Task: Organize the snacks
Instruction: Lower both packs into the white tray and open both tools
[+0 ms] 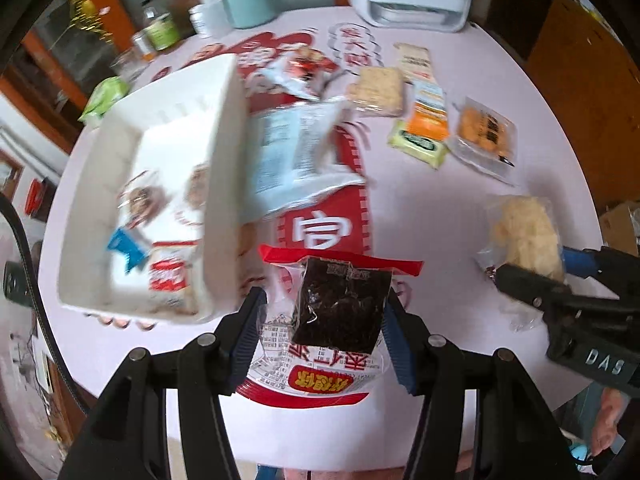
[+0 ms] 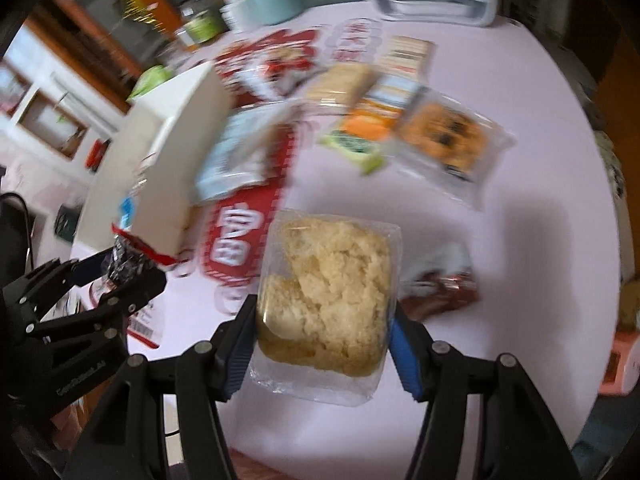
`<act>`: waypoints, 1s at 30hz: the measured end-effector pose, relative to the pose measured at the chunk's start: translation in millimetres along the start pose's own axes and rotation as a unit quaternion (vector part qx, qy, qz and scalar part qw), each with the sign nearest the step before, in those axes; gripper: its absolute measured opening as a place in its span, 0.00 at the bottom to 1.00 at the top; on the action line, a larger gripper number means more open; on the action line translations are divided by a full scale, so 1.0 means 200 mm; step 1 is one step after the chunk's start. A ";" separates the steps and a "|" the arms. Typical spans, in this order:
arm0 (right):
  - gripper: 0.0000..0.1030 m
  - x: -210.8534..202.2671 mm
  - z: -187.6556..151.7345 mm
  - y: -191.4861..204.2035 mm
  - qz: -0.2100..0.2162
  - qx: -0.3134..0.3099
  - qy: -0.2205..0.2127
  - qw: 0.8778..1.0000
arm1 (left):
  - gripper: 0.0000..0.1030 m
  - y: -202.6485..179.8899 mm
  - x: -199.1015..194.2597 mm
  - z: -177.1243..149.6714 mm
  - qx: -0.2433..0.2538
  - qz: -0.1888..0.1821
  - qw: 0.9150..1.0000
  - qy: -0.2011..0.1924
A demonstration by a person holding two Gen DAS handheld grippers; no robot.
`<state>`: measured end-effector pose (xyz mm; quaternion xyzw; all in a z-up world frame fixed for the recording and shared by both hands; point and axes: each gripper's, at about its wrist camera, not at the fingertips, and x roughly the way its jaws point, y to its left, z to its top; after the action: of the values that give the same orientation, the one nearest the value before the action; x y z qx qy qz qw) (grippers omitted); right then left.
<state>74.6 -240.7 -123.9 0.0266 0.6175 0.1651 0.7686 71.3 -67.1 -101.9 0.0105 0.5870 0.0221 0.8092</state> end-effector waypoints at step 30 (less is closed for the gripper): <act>0.59 0.15 0.58 1.29 -0.024 -0.080 -0.097 0.992 | 0.55 1.27 0.04 0.20 -0.022 0.024 0.997 -0.071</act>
<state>133.5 30.2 -61.9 -0.0338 0.5251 0.1918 0.8285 106.1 187.0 -85.3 0.0081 0.5267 0.0532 0.8484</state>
